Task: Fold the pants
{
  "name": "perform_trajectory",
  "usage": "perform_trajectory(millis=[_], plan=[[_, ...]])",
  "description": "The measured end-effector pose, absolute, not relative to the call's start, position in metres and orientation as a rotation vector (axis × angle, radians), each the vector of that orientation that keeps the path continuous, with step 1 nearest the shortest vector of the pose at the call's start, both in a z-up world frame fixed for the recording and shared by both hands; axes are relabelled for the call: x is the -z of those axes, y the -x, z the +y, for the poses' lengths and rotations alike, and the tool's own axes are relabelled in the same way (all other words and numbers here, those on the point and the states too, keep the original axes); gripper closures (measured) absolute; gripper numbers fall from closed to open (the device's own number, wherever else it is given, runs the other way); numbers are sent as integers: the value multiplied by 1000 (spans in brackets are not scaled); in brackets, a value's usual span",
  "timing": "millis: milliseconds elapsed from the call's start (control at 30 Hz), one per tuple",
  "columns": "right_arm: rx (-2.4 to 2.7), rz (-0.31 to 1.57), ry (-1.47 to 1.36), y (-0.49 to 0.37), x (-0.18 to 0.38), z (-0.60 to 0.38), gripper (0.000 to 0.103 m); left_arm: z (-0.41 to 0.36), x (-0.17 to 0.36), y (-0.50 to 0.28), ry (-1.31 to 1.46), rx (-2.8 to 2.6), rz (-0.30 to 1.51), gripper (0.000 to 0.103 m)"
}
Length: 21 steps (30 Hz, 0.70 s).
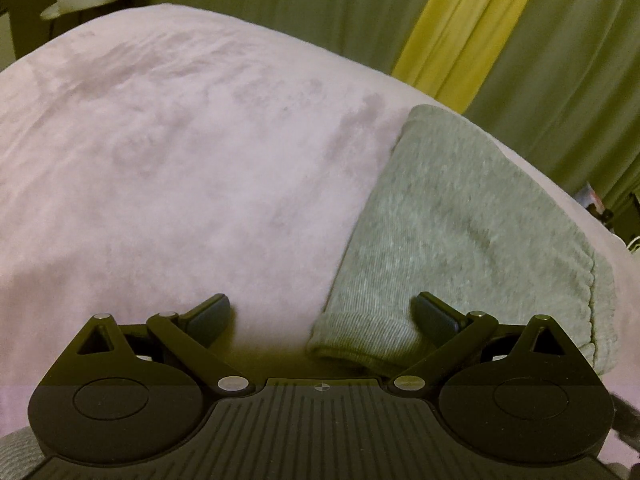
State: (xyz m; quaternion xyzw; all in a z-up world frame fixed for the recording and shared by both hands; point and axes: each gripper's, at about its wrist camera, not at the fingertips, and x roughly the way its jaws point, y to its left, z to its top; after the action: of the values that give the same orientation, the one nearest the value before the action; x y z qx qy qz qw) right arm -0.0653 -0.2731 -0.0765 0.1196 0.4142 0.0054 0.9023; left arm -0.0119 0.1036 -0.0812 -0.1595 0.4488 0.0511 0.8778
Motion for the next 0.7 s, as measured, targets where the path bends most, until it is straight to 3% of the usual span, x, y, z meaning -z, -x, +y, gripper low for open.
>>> perform_trajectory(millis=[167,467,700], plan=[[75,974,-276,56,105,-294,4,100,80,15,308,-83,923,2],[66,941,-283,53,108,-291,4,67,66,29,129,38,816,2],[46,971,-398,51,115,-304,4,42,88,14,5,70,940,1]])
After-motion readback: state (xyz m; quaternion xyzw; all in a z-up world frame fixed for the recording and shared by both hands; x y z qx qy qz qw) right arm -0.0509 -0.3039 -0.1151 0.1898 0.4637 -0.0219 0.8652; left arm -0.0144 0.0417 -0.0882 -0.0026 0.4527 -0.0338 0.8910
